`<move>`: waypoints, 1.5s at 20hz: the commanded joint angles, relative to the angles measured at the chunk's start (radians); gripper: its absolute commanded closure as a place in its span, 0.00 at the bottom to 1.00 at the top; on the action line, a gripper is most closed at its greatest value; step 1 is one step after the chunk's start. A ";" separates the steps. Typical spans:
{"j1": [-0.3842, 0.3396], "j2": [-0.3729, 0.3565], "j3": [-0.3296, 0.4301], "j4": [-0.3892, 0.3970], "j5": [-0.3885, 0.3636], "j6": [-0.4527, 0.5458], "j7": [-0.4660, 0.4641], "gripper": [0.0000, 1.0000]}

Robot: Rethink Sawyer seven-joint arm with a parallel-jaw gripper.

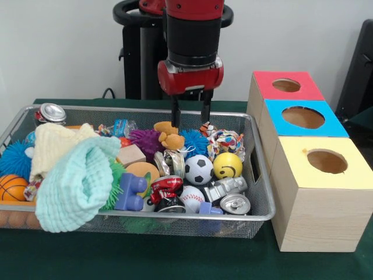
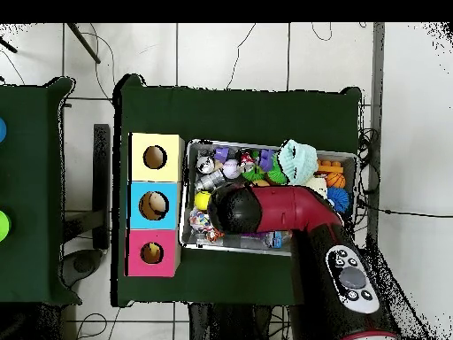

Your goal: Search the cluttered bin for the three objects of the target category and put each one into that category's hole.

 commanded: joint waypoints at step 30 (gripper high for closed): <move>0.305 0.168 -0.396 0.340 0.205 -0.455 0.523 0.00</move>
